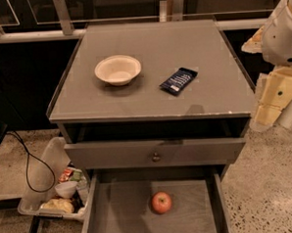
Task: Pick apple from middle drawer and place on counter
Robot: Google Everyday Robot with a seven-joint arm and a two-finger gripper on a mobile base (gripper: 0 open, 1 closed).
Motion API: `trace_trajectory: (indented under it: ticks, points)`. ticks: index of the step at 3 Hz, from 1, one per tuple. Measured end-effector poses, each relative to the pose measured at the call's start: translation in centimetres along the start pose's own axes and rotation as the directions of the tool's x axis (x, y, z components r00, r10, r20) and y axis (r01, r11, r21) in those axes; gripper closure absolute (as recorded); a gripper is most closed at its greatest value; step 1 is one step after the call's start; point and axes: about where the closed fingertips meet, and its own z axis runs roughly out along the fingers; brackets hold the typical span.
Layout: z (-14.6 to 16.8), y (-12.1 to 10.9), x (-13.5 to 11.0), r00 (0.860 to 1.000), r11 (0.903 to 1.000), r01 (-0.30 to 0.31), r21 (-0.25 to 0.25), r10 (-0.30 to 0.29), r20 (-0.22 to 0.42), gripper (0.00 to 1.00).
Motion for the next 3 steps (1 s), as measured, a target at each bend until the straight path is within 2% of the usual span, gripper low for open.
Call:
trace_trajectory:
  ticks: [1, 2, 3]
  points:
    - [0.0, 0.1, -0.4, 1.0, 0.9999, 0.009, 0.01, -0.009, -0.001, 0.0]
    - [1.6, 1.5, -0.4, 0.997, 0.9996, 0.03, 0.003, -0.03, 0.064, 0.0]
    - [4.1, 3.8, 0.0, 0.983, 0.999, 0.045, 0.006, -0.045, 0.178, 0.0]
